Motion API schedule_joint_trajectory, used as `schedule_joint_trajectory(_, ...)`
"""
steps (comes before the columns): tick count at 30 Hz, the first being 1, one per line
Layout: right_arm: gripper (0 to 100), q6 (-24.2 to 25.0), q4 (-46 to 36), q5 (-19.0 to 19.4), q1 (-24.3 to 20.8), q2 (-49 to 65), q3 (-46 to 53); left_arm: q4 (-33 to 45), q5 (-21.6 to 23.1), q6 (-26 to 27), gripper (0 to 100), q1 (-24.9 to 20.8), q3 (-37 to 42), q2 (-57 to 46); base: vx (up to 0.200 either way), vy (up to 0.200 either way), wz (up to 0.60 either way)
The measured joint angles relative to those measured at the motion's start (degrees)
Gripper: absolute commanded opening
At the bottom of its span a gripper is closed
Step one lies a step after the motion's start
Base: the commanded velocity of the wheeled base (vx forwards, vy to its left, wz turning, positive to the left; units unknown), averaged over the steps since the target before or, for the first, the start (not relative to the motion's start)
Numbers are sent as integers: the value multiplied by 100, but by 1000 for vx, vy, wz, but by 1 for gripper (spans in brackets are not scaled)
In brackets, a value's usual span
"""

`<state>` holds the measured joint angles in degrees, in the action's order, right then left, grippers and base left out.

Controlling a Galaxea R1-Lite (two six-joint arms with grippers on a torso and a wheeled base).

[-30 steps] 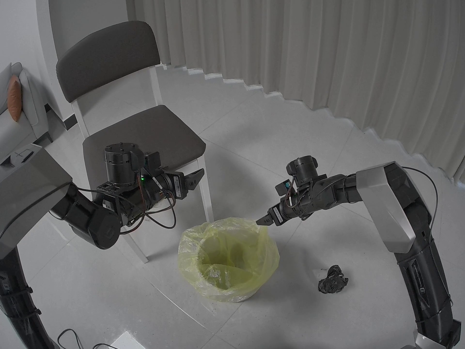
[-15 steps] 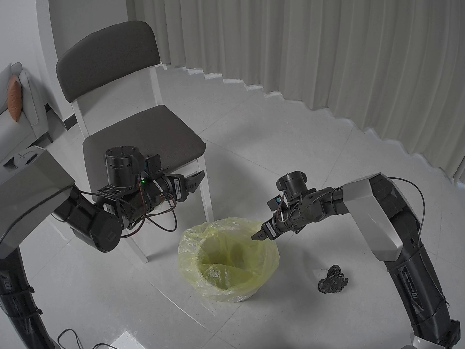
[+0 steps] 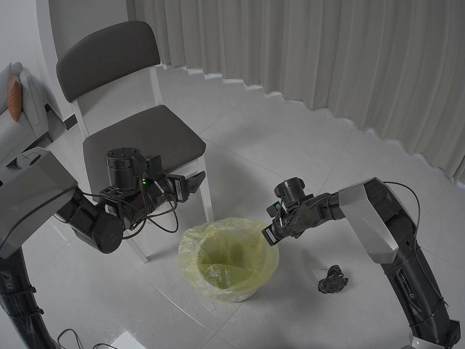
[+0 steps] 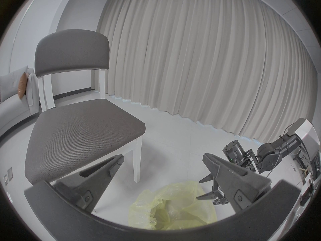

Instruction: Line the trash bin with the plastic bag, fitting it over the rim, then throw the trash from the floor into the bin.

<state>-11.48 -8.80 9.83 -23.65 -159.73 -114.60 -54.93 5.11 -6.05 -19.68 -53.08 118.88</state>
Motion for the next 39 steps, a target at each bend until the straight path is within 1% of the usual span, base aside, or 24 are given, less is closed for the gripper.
schedule_joint_trajectory(16, 0, 119, -173, -1, 260, 364, 0, -162, 0, -7, 100, 9, 82, 20, 0, 0, 0)
schedule_joint_trajectory(21, 0, 122, -236, 2, 296, 295, 0, -165, -2, -7, 100, 17, 88, 27, 0, 0, 0)
schedule_joint_trajectory(26, 0, 139, -505, -1, 362, 116, 0, -167, -2, -7, 100, 17, 88, 39, 0, 0, 0)
schedule_joint_trajectory(39, 0, 112, -569, -1, 315, -171, 0, -288, 0, -9, 100, 37, 79, 140, 0, 0, 0)
